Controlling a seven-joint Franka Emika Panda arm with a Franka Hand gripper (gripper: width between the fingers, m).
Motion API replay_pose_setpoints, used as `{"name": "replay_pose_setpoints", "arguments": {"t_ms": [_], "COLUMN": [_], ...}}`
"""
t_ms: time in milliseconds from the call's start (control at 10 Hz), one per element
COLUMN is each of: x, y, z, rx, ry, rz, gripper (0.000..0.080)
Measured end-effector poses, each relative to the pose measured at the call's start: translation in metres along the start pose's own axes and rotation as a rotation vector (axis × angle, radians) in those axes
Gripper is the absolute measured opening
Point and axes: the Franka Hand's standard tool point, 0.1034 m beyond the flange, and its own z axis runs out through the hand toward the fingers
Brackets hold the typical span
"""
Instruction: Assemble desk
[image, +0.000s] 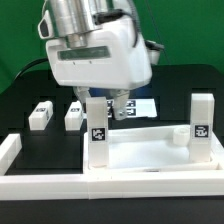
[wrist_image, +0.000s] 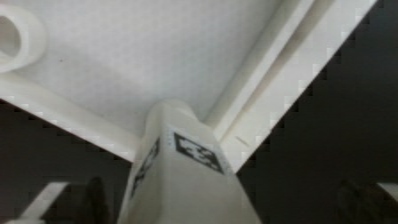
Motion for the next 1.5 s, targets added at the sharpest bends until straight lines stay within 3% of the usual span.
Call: {"name": "replay_pose_setpoints", "arguments": {"t_ms": [300, 500, 700, 800, 900, 1000, 1100, 1500], "x": [0.0011, 0.0024, -0.0024, -0.0021, -0.0023, 0.0003, 0.0013, -0.0017], "y": [0.0017, 0.0039, 0.0014, 0.0017, 0.0016, 0.0051, 0.0063, 0.0038], "z": [0.0005, 0.001, 0.0037, 0.0037, 0.0038, 0.0037, 0.0039, 0.0059], "rx": [-0.004, -0.037, -0.035, -0.035, -0.035, -0.04, -0.04, -0.031], "ry": [0.001, 0.006, 0.0, 0.0, 0.001, 0.004, 0.005, 0.007], "rz": [-0.231, -0.608, -0.596, -0.595, -0.567, -0.5, -0.406, 0.193], "gripper": [0.0649, 0.0649, 0.0649, 0.0524, 0.0389, 0.0389, 0.0311, 0.0308]}}
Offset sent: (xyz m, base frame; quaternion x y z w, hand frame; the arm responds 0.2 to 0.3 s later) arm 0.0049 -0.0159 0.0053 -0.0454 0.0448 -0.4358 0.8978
